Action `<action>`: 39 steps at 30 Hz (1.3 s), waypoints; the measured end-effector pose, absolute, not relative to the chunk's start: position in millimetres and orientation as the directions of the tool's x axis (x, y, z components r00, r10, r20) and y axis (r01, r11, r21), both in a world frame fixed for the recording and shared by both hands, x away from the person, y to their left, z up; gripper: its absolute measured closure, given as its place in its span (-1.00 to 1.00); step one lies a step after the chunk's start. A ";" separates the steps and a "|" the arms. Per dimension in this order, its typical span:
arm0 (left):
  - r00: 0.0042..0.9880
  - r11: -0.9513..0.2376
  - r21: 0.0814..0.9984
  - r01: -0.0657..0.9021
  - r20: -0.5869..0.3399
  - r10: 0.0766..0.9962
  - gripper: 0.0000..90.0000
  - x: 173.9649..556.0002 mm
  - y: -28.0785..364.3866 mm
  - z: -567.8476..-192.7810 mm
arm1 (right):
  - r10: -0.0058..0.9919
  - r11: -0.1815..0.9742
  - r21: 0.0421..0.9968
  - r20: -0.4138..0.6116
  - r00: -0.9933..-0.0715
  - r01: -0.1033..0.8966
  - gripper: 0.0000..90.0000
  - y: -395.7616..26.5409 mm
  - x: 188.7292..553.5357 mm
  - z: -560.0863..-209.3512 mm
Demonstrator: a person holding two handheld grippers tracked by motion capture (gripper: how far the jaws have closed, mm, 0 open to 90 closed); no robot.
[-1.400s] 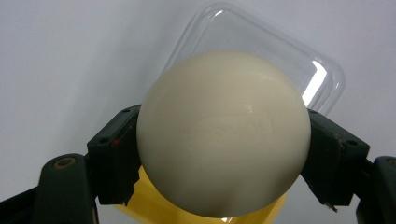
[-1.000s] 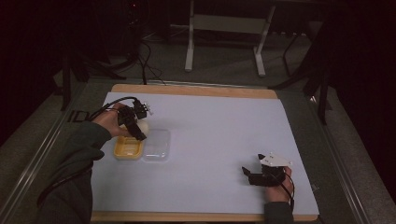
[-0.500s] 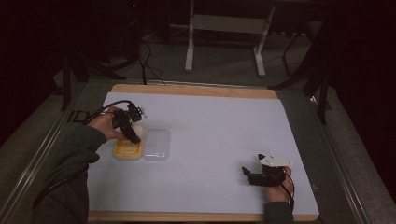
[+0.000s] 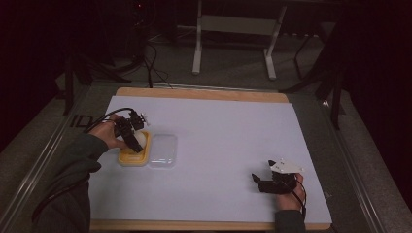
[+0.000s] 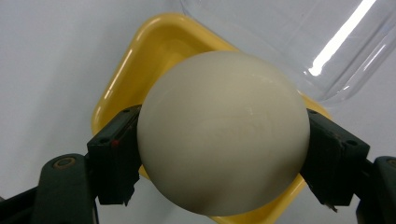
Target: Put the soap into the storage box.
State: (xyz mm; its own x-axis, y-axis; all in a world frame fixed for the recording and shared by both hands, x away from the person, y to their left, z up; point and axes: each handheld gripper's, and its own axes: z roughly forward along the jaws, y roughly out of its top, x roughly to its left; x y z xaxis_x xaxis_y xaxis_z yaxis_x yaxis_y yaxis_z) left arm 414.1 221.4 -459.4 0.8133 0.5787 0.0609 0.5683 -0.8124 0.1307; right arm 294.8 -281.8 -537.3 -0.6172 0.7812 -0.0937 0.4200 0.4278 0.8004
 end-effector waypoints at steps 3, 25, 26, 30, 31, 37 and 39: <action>0.808 -0.808 0.127 0.575 0.066 0.585 -0.48 414.3 222.2 -463.8 | 0.781 0.428 0.800 -0.093 -0.618 0.420 -0.66 -281.9 294.9 -537.3; 0.807 -0.808 0.103 0.580 0.060 0.587 -0.48 416.3 223.5 -478.3 | 0.779 0.429 0.799 -0.091 -0.621 0.421 -0.66 -281.8 295.2 -537.4; 0.806 -0.807 0.100 0.582 0.059 0.589 -0.48 416.4 223.3 -479.1 | 0.779 0.428 0.799 -0.091 -0.620 0.422 -0.66 -281.8 295.1 -537.3; 0.806 -0.807 0.087 0.584 0.058 0.589 -0.48 416.6 222.6 -483.8 | 0.779 0.428 0.799 -0.090 -0.621 0.422 -0.66 -281.8 295.2 -537.4; 0.807 -0.808 0.086 0.583 0.058 0.588 -0.48 416.6 222.4 -484.8 | 0.779 0.428 0.799 -0.090 -0.621 0.422 -0.66 -281.7 295.1 -537.4; 0.806 -0.808 0.074 0.584 0.066 0.589 -0.48 418.7 222.2 -486.3 | 0.779 0.430 0.799 -0.091 -0.621 0.421 -0.66 -281.8 295.2 -537.4; 0.803 -0.805 0.078 0.588 0.062 0.593 -0.48 418.8 222.3 -486.6 | 0.779 0.430 0.798 -0.092 -0.620 0.422 -0.66 -281.8 295.1 -537.3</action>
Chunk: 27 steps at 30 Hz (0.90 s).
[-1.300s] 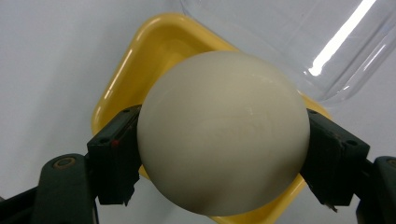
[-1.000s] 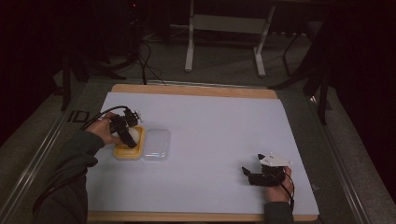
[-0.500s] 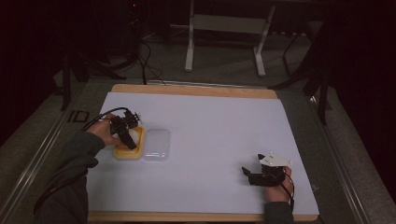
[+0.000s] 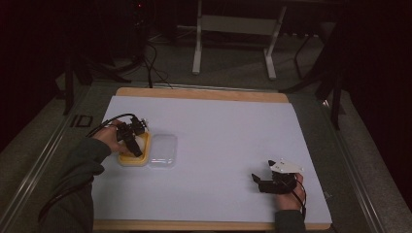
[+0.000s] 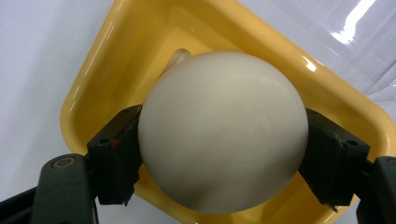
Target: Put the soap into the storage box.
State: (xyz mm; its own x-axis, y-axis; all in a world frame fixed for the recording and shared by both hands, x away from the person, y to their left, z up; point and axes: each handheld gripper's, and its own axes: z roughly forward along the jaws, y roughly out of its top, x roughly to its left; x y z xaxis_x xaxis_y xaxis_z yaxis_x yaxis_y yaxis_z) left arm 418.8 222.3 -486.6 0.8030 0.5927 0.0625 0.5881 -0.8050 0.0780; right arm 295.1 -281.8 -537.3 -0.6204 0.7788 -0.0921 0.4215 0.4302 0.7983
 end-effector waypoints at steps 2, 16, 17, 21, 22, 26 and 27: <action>0.801 -0.802 0.081 0.591 0.061 0.596 -0.49 419.0 222.9 -486.9 | 0.780 0.428 0.799 -0.091 -0.619 0.422 -0.66 -281.7 295.0 -537.4; 0.794 -0.794 0.091 0.601 0.041 0.606 -0.57 417.8 227.4 -492.5 | 0.778 0.432 0.798 -0.094 -0.621 0.421 -0.66 -281.6 295.0 -537.3; 0.793 -0.792 0.093 0.603 0.040 0.608 -0.58 417.9 227.3 -492.8 | 0.778 0.432 0.798 -0.094 -0.621 0.421 -0.66 -281.5 294.9 -537.3; 0.791 -0.790 0.096 0.605 0.041 0.610 -0.65 418.2 226.1 -495.0 | 0.778 0.431 0.798 -0.094 -0.621 0.420 -0.66 -281.5 294.9 -537.4; 0.791 -0.790 0.097 0.605 0.043 0.611 -0.66 418.5 226.1 -495.3 | 0.778 0.430 0.799 -0.093 -0.621 0.420 -0.66 -281.5 294.9 -537.4; 0.787 -0.787 0.111 0.607 0.054 0.614 -0.69 418.6 226.6 -495.3 | 0.777 0.433 0.798 -0.094 -0.622 0.420 -0.66 -281.5 294.9 -537.3; 0.783 -0.783 0.116 0.611 0.055 0.619 -0.70 418.3 226.8 -494.6 | 0.777 0.433 0.797 -0.094 -0.622 0.420 -0.66 -281.5 295.0 -537.3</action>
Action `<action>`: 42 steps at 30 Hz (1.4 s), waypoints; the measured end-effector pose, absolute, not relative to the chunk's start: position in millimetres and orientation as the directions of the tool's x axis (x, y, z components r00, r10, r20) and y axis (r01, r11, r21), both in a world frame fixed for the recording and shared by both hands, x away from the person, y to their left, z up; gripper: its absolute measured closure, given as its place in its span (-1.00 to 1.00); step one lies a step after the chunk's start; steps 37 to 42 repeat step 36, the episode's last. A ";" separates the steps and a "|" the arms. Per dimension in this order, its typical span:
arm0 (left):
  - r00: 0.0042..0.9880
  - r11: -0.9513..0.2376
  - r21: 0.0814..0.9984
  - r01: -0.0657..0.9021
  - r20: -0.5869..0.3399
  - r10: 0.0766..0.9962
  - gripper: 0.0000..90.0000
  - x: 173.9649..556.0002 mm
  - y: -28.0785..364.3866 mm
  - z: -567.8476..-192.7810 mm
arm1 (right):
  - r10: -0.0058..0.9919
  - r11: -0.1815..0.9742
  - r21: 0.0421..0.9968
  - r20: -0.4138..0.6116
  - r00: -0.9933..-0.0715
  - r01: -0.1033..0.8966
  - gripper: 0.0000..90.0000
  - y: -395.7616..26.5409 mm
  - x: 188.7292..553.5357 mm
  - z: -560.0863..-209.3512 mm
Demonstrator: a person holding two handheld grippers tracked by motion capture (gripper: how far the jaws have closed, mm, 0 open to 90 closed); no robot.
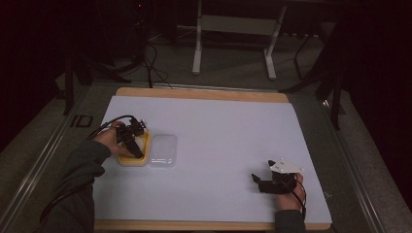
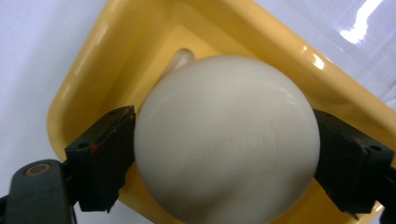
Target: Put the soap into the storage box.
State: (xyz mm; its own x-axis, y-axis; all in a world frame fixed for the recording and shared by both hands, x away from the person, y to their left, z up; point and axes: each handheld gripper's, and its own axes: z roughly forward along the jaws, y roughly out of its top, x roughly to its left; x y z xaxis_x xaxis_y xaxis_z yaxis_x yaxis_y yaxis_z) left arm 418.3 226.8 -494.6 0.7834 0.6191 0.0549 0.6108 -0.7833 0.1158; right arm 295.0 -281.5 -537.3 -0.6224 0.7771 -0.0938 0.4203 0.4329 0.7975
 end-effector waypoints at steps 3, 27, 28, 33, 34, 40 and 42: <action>0.782 -0.782 0.129 0.610 0.061 0.620 -0.74 417.9 227.5 -492.6 | 0.777 0.434 0.797 -0.095 -0.623 0.420 -0.66 -281.5 295.0 -537.3; 0.781 -0.760 0.301 0.576 0.071 0.620 -0.55 401.3 239.5 -458.5 | 0.777 0.435 0.797 -0.096 -0.622 0.420 -0.66 -281.4 295.0 -537.3; 0.781 -0.757 0.316 0.573 0.070 0.620 -0.54 400.0 239.1 -456.4 | 0.777 0.435 0.797 -0.096 -0.622 0.420 -0.66 -281.4 295.0 -537.3; 0.786 -0.748 0.392 0.536 0.093 0.612 -0.28 391.8 236.0 -446.5 | 0.776 0.436 0.797 -0.098 -0.623 0.419 -0.66 -281.4 295.0 -537.4; 0.786 -0.748 0.392 0.536 0.093 0.612 -0.25 391.8 236.0 -446.5 | 0.776 0.436 0.797 -0.098 -0.623 0.419 -0.66 -281.4 295.0 -537.4; 0.780 -0.730 0.453 0.512 0.110 0.616 -0.20 383.6 233.0 -441.2 | 0.778 0.437 0.795 -0.099 -0.620 0.421 -0.66 -280.9 295.3 -537.6; 0.780 -0.730 0.453 0.512 0.110 0.616 -0.20 383.6 233.0 -441.2 | 0.778 0.437 0.795 -0.099 -0.620 0.421 -0.66 -280.9 295.3 -537.6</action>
